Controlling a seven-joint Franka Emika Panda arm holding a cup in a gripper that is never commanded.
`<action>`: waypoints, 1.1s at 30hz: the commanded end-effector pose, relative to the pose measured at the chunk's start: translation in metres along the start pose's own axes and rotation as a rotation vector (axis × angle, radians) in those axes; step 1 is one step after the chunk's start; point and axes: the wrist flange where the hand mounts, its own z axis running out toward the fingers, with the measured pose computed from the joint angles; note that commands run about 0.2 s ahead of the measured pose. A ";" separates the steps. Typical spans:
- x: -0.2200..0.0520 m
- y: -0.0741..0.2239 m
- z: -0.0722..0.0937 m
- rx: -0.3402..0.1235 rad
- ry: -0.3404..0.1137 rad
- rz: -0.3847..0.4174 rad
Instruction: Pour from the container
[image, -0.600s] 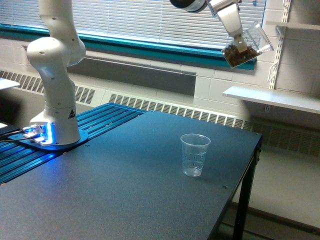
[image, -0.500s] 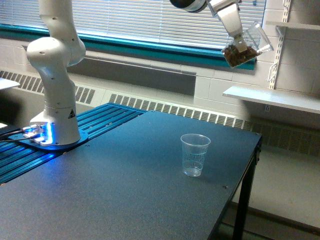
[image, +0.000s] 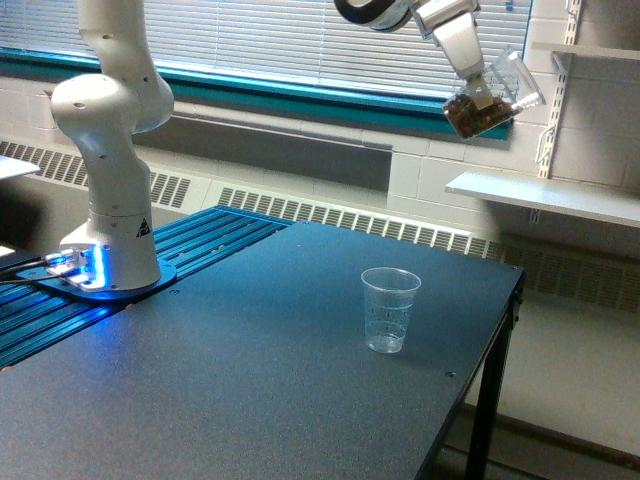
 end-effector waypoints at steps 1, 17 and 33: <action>0.007 0.017 -0.010 0.001 0.031 -0.043; -0.019 0.067 -0.002 -0.057 0.012 -0.124; -0.073 0.108 0.014 -0.095 -0.056 -0.181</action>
